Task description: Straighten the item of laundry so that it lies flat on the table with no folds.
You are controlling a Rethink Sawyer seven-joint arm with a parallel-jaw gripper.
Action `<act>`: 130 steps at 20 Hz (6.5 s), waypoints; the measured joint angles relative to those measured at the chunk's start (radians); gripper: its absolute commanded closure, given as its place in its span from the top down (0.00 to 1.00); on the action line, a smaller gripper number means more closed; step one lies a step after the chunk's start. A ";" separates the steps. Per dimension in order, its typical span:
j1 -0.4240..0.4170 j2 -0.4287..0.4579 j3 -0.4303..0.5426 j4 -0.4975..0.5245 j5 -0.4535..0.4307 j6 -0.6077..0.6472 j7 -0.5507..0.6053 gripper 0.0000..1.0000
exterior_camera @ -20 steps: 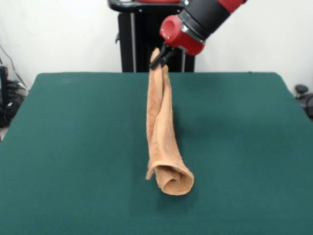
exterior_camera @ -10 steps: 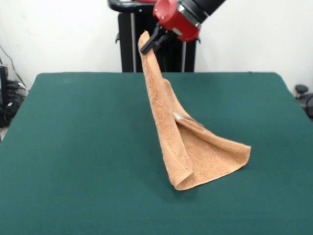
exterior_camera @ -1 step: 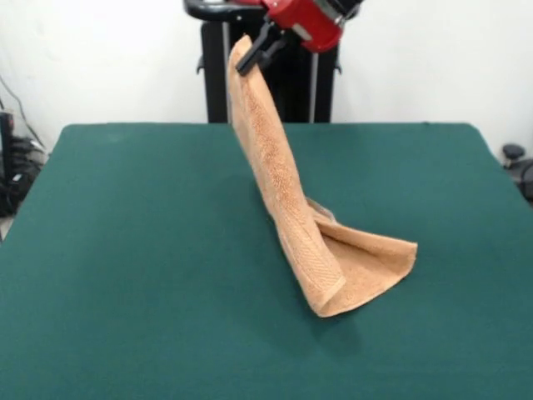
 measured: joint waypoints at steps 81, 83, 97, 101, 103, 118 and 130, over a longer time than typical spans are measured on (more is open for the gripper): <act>-0.932 -0.046 0.746 0.106 -0.159 -0.569 0.000 0.00; -0.941 -0.045 0.766 0.106 -0.159 -0.569 0.000 0.00; -1.004 -0.044 0.837 0.108 -0.159 -0.470 0.000 0.00; -1.040 -0.063 0.847 0.111 -0.159 -0.407 0.000 0.00; -1.065 -0.072 0.861 0.111 -0.159 -0.376 0.000 0.00; -1.221 -0.071 1.002 0.110 -0.159 -0.161 0.000 0.00; -1.337 -0.063 1.149 0.110 -0.195 -0.023 -0.050 1.00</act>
